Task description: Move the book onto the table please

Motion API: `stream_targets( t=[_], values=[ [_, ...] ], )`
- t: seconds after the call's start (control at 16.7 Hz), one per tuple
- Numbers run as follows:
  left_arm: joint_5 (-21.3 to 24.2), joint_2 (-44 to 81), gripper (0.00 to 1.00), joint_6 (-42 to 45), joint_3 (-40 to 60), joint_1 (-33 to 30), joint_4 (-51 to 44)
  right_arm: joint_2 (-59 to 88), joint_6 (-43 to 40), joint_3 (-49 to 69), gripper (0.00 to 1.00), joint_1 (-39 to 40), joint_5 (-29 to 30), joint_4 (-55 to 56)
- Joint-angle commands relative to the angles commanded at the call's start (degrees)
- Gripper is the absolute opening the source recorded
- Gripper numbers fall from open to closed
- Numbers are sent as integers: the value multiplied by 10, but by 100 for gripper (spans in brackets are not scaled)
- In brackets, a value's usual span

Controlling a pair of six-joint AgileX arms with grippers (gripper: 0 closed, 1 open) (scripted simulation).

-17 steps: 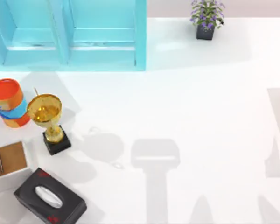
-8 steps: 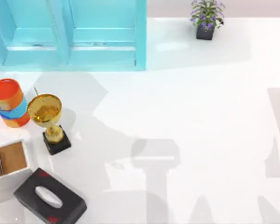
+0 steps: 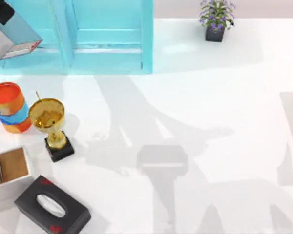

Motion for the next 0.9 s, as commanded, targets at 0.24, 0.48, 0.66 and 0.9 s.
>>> stream_targets(
  t=[0.24, 0.48, 0.66, 0.9],
  values=[
    [-165, 57, 0, -219, -15, -164, 29, 0, 0, 0, 100, 0, 0, 0],
    [-274, 144, 0, -428, -6, -310, 65, 0, 0, 0, 100, 0, 0, 0],
    [-314, 219, 0, -558, 17, -399, 94, 0, 0, 0, 100, 0, 0, 0],
    [-332, 301, 0, -677, 51, -480, 127, 0, 0, 0, 100, 0, 0, 0]
  ],
)
